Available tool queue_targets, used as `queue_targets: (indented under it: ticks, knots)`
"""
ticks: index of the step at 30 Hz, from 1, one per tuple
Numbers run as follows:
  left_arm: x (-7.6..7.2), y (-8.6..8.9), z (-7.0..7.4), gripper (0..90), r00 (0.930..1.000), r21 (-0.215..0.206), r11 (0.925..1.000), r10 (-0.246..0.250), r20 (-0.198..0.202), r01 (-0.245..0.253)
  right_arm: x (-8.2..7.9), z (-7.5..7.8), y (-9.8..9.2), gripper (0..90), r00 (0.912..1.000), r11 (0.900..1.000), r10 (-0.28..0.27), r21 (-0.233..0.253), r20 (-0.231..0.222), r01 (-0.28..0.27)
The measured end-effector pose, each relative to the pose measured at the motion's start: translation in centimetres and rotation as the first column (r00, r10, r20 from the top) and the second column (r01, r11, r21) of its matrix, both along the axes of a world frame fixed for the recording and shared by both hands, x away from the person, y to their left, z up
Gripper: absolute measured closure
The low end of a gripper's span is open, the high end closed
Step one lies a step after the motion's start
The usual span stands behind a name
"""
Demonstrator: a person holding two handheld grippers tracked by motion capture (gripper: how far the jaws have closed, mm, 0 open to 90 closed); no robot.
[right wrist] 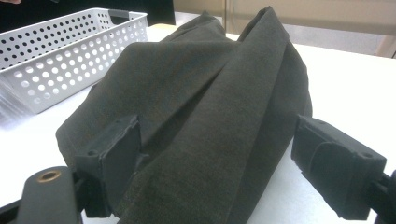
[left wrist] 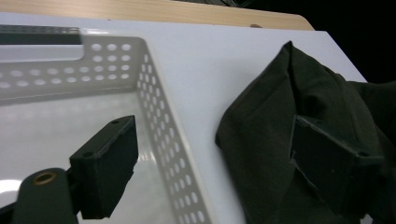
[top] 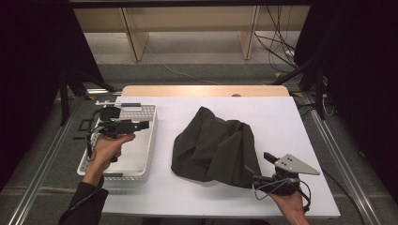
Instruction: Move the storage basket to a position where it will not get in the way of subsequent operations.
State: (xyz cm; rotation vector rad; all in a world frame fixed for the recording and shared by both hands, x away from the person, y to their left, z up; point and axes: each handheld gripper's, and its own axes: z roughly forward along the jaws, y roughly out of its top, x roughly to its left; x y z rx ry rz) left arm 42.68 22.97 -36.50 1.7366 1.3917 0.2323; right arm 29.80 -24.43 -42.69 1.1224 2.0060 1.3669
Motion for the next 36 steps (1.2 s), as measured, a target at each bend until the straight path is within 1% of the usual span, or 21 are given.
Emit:
queue_targets:
  ticks: [3, 4, 8, 13, 16, 21, 23, 31, 34, 36]
  knots:
    - [-0.2, -1.1, -0.2, 15.2, 0.9996, -0.005, 0.9996, -0.027, 0.005, 0.027, 0.0, 0.0, 0.0, 17.1, 1.0, 1.0, 0.001, 0.001, -0.003, -0.001]
    - [-0.2, -1.5, -0.3, 15.2, 0.9994, -0.004, 0.9994, -0.036, 0.0, 0.036, 0.0, 0.0, 0.0, 17.1, 1.0, 1.0, 0.001, 0.0, -0.003, -0.001]
    - [-0.3, -2.8, -0.6, 15.2, 0.998, 0.013, 0.9979, -0.063, -0.001, 0.063, 0.0, 0.0, 0.0, 17.1, 1.0, 1.0, 0.004, 0.0, -0.006, -0.004]
    - [-0.4, -4.1, -1.2, 15.2, 0.9952, 0.011, 0.9951, -0.098, 0.005, 0.098, 0.1, -0.1, -0.1, 17.1, 1.0, 1.0, 0.004, 0.001, -0.007, -0.004]
    - [-0.5, -5.0, -1.4, 15.2, 0.9946, 0.01, 0.9947, -0.103, 0.014, 0.103, 0.1, -0.1, -0.2, 17.1, 0.9999, 1.0, 0.004, 0.005, -0.009, -0.004]
    - [-0.9, -6.3, -1.9, 15.2, 0.9909, 0.009, 0.9915, -0.13, 0.037, 0.129, 0.1, -0.1, -0.2, 17.1, 1.0, 1.0, 0.005, 0.008, -0.008, -0.005]
    - [-1.1, -6.7, -2.1, 15.2, 0.9885, 0.016, 0.9894, -0.145, 0.043, 0.145, 0.1, -0.1, -0.1, 17.1, 0.9999, 1.0, 0.006, 0.006, -0.01, -0.006]
    - [-1.3, -8.5, -2.9, 15.2, 0.9851, 0.029, 0.9857, -0.167, 0.042, 0.166, 0.1, -0.1, -0.3, 17.1, 0.9999, 1.0, 0.004, 0.009, -0.012, -0.004]
    - [-1.4, -9.1, -3.3, 15.2, 0.9813, 0.04, 0.9815, -0.189, 0.038, 0.187, 0.1, -0.1, -0.3, 17.1, 1.0, 1.0, 0.004, 0.007, -0.008, -0.004]
    - [-1.4, -9.5, -3.7, 15.2, 0.9805, 0.05, 0.9804, -0.193, 0.037, 0.191, 0.1, -0.1, -0.3, 17.1, 0.9999, 1.0, 0.004, 0.008, -0.011, -0.004]
